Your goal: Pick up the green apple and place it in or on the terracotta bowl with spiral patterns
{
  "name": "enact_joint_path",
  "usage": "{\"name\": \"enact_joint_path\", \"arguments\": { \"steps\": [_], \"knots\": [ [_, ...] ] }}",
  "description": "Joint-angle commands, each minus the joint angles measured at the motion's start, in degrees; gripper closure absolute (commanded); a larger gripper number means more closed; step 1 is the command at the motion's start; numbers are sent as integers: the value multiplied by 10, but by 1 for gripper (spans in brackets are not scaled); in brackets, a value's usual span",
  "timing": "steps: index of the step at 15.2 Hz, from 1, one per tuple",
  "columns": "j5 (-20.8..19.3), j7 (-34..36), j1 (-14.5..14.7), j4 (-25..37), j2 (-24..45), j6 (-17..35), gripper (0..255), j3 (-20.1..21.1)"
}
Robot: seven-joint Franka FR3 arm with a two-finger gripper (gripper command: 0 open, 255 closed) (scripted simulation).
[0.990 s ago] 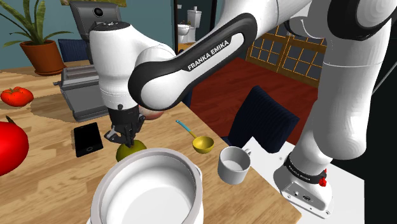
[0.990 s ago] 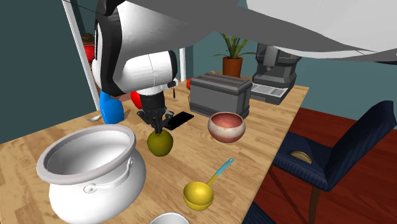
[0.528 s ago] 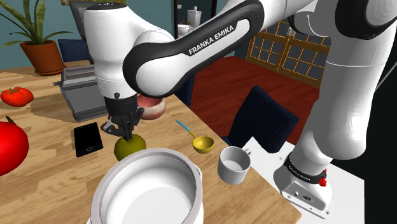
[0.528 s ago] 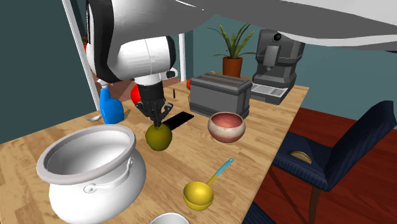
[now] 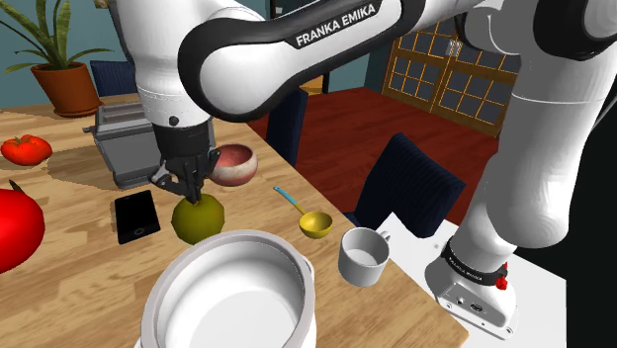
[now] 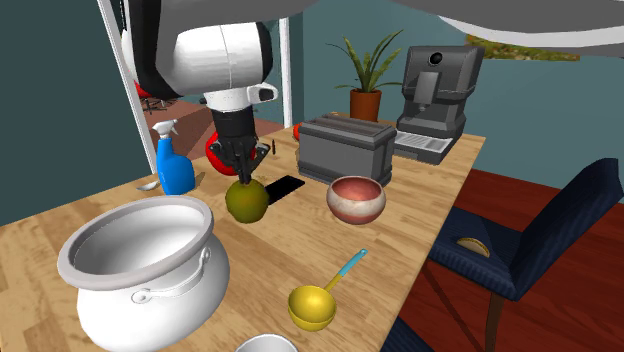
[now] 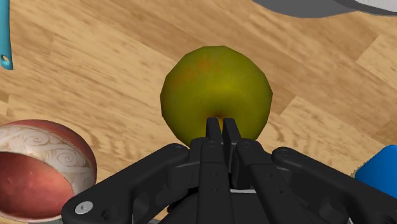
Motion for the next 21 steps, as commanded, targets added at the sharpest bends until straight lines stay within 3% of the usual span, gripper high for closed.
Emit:
{"name": "enact_joint_path", "arguments": {
  "steps": [1, 18, 21],
  "knots": [
    [4, -4, -1, 13, -4, -16, 255, 1],
    [14, -17, 4, 132, -11, -140, 255, 6],
    [19, -55, -18, 150, -8, -152, 255, -7]
  ]
}}
